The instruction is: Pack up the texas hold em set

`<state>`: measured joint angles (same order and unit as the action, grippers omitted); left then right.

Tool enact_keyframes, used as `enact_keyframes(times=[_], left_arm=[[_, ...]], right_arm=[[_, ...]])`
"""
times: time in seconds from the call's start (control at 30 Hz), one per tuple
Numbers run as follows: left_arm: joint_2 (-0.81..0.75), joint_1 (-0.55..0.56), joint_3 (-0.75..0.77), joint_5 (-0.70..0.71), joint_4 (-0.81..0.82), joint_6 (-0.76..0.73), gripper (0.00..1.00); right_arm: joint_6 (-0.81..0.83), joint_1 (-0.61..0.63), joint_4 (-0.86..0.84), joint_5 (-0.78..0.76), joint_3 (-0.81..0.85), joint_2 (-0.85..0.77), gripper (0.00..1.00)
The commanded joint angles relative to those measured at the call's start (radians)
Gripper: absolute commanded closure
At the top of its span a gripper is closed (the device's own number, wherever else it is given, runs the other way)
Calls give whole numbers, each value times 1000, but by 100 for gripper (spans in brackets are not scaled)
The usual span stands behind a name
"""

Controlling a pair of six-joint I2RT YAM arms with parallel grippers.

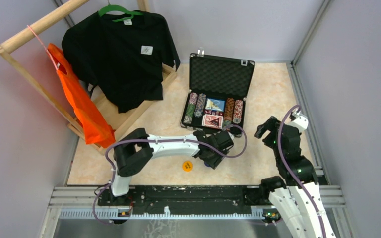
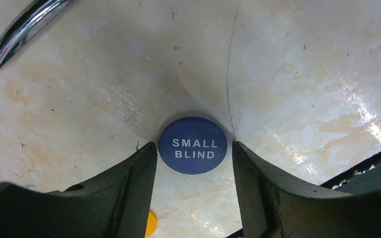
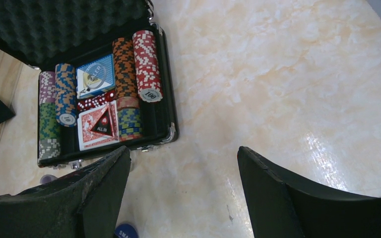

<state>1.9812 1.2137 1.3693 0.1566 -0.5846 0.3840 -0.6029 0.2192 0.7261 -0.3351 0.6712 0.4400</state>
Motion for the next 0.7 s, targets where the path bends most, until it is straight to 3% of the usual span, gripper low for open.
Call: enact_keyframes(times=[0.0,0.2,0.67], left_arm=[[76,5,-22,15,-33,20,37],[78,8,-25,18,-33,24,37],[90,11,-26,30,-43,27,49]], right_arm=[[7,-9,-23,1,39,-8,21],[9,-10,-24,-4,34,-9,21],[7,-9,-35,-2,18,-7,21]])
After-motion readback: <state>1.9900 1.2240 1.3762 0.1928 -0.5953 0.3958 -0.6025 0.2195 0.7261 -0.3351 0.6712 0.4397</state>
